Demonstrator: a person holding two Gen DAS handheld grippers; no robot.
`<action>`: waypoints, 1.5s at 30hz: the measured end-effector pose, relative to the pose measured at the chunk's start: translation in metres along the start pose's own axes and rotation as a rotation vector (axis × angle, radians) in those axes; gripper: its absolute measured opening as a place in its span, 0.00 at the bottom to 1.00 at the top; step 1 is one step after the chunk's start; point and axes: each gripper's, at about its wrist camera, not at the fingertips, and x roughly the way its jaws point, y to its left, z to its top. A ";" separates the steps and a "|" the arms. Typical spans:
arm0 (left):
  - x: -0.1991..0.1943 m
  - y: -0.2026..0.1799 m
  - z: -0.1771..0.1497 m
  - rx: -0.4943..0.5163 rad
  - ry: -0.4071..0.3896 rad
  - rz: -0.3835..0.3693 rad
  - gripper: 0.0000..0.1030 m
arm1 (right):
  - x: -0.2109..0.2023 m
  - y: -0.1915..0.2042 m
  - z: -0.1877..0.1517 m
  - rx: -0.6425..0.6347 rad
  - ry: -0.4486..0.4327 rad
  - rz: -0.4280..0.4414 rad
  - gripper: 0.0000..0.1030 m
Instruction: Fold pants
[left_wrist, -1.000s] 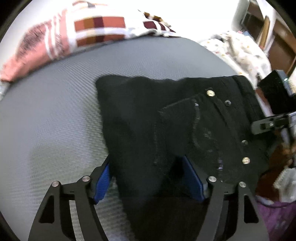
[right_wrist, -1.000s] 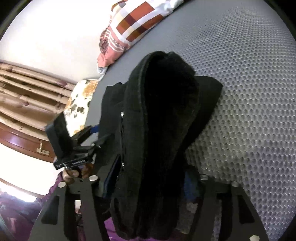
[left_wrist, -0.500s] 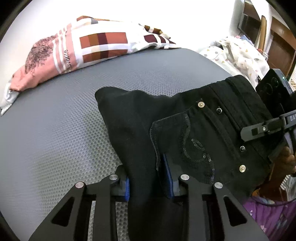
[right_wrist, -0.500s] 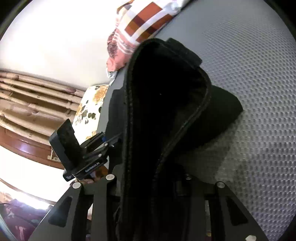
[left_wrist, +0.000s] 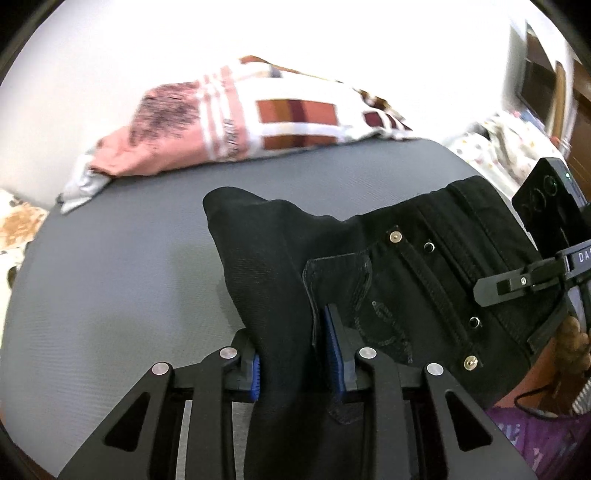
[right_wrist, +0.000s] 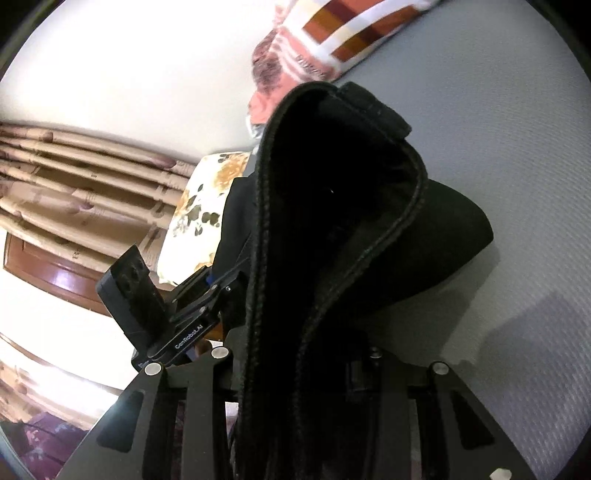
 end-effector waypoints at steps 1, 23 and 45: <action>-0.002 0.008 0.001 -0.008 -0.006 0.012 0.28 | 0.007 0.005 0.006 -0.009 0.005 0.004 0.32; 0.044 0.211 0.077 -0.158 -0.129 0.256 0.28 | 0.201 0.058 0.177 -0.073 0.037 0.133 0.32; 0.106 0.272 0.059 -0.218 -0.078 0.345 0.37 | 0.250 0.033 0.212 -0.191 0.027 -0.084 0.32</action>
